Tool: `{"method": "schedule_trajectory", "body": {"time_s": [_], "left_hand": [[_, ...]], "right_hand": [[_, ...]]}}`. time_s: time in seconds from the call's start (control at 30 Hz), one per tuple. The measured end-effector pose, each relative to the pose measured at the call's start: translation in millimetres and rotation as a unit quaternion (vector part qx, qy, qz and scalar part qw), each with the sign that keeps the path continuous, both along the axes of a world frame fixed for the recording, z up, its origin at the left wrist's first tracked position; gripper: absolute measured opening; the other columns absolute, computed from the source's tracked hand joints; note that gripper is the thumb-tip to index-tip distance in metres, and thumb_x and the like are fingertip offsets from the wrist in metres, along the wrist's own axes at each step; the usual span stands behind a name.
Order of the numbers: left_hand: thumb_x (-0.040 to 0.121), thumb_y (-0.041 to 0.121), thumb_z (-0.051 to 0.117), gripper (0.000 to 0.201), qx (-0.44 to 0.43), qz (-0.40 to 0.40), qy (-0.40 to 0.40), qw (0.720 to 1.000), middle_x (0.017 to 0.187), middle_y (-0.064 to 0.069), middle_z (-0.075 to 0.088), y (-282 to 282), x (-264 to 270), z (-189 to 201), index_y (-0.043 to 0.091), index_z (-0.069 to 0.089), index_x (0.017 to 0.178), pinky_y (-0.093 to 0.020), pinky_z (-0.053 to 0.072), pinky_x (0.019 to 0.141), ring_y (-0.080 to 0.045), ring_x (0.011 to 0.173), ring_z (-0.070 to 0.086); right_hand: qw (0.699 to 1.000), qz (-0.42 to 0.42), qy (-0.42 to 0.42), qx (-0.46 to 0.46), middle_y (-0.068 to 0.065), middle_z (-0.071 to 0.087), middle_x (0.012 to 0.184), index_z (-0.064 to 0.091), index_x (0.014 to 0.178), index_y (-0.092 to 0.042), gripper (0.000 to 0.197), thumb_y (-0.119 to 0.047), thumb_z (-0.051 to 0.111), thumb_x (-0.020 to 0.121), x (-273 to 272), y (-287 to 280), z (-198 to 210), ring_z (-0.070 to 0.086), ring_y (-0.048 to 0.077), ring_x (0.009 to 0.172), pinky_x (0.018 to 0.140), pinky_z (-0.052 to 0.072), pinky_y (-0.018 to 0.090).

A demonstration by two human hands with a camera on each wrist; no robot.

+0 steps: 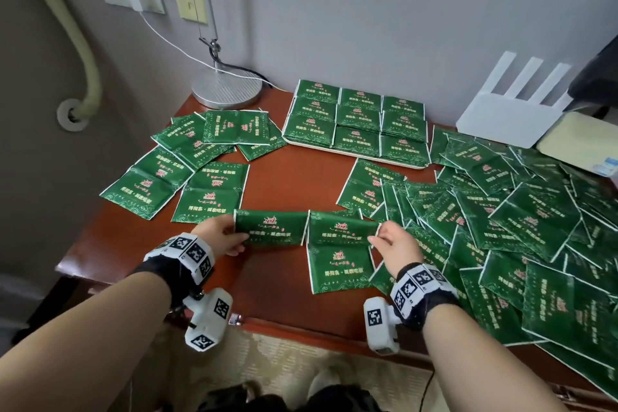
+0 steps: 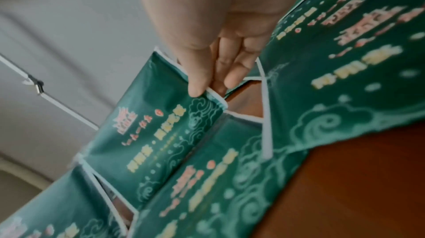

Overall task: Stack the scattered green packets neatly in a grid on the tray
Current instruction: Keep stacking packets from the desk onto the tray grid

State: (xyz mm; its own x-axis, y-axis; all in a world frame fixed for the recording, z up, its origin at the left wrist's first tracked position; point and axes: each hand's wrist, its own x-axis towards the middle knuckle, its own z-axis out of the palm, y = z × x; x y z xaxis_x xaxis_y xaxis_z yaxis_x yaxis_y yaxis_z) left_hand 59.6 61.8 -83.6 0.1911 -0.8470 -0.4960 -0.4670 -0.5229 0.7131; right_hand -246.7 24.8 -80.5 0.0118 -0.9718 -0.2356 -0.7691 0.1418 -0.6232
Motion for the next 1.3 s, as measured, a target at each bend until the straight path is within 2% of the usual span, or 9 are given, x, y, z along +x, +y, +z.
{"method": "schedule_trajectory", "body": {"time_s": [0.17,0.33,0.47,0.53,0.63,0.83,0.97,1.13,1.3], "left_hand": [[0.089,-0.004,0.052,0.019,0.028,0.015,-0.039,0.999,0.067,-0.007,0.059,-16.2,-15.3,7.0,-0.001,0.055,0.107,-0.014,0.049,0.041,-0.011,0.05,0.059],[0.09,0.014,0.057,0.02,-0.004,-0.037,-0.122,0.992,0.078,-0.001,0.064,-53.9,-34.9,41.6,0.006,0.06,0.108,-0.011,0.044,0.044,-0.008,0.057,0.057],[0.089,0.026,0.059,0.024,-0.035,-0.057,-0.158,0.985,0.074,0.003,0.059,-90.9,-60.8,65.5,0.009,0.062,0.107,-0.007,0.04,0.043,-0.006,0.058,0.053],[0.088,0.03,0.06,0.03,-0.047,-0.069,-0.17,0.982,0.08,0.002,0.061,-113.7,-72.4,72.3,0.01,0.062,0.11,-0.011,0.04,0.056,-0.009,0.066,0.054],[0.087,0.031,0.06,0.035,-0.06,-0.069,-0.153,0.984,0.094,-0.001,0.062,-149.1,-89.6,78.3,0.011,0.06,0.116,-0.018,0.042,0.071,-0.01,0.078,0.054],[0.088,0.028,0.06,0.032,-0.04,-0.063,-0.1,0.992,0.073,0.007,0.057,-221.4,-115.4,72.6,0.009,0.06,0.115,-0.014,0.043,0.053,-0.006,0.061,0.051],[0.087,0.02,0.061,0.033,-0.009,-0.058,-0.071,0.996,0.076,0.006,0.058,-265.2,-124.6,50.5,0.008,0.059,0.117,-0.011,0.045,0.046,-0.006,0.061,0.054],[0.085,0.012,0.063,0.022,0.029,-0.054,-0.068,0.996,0.072,-0.002,0.06,-294.3,-127.7,31.4,0.002,0.061,0.105,-0.01,0.044,0.039,-0.004,0.047,0.056],[0.084,0.014,0.066,0.017,0.029,-0.081,-0.115,0.99,0.078,0.001,0.062,-305.0,-124.1,25.4,0.006,0.061,0.099,-0.01,0.048,0.046,-0.007,0.06,0.059]], "right_hand": [[0.998,0.054,0.013,0.017,0.004,0.063,0.114,0.053,0.096,-0.012,0.012,-0.023,0.054,0.091,-17.2,-24.8,5.6,0.06,0.02,0.103,0.088,0.048,0.03],[0.998,-0.013,-0.053,-0.009,0.008,0.057,0.125,0.052,0.118,-0.006,0.027,-0.017,0.052,0.093,-61.4,-75.4,43.1,0.056,0.022,0.11,0.093,0.043,0.03],[0.995,-0.069,-0.069,-0.008,0.01,0.057,0.125,0.052,0.122,-0.004,0.032,-0.015,0.053,0.092,-103.9,-110.2,60.6,0.059,0.025,0.104,0.096,0.046,0.038],[0.994,-0.089,-0.06,-0.009,0.01,0.059,0.123,0.052,0.123,-0.004,0.034,-0.016,0.053,0.092,-120.4,-126.5,65.7,0.061,0.022,0.091,0.09,0.05,0.038],[0.992,-0.107,-0.07,-0.001,0.01,0.059,0.122,0.05,0.127,-0.006,0.036,-0.017,0.053,0.092,-135.8,-150.8,69.0,0.055,0.01,0.068,0.059,0.049,0.019],[0.983,-0.144,-0.114,0.017,0.01,0.056,0.126,0.049,0.129,-0.006,0.039,-0.013,0.054,0.091,-140.1,-205.4,59.3,0.052,0.008,0.069,0.056,0.045,0.016],[0.977,-0.169,-0.121,0.047,0.011,0.058,0.121,0.052,0.126,-0.004,0.037,-0.011,0.056,0.09,-136.7,-240.7,38.5,0.056,0.012,0.076,0.061,0.049,0.018],[0.976,-0.174,-0.091,0.091,0.01,0.06,0.119,0.056,0.121,-0.005,0.032,-0.011,0.057,0.089,-129.7,-268.1,10.6,0.055,0.011,0.059,0.05,0.047,0.015],[0.982,-0.156,-0.061,0.09,0.006,0.062,0.112,0.058,0.114,-0.008,0.026,-0.016,0.058,0.089,-125.7,-276.5,3.6,0.059,0.013,0.059,0.066,0.053,0.028]]}}
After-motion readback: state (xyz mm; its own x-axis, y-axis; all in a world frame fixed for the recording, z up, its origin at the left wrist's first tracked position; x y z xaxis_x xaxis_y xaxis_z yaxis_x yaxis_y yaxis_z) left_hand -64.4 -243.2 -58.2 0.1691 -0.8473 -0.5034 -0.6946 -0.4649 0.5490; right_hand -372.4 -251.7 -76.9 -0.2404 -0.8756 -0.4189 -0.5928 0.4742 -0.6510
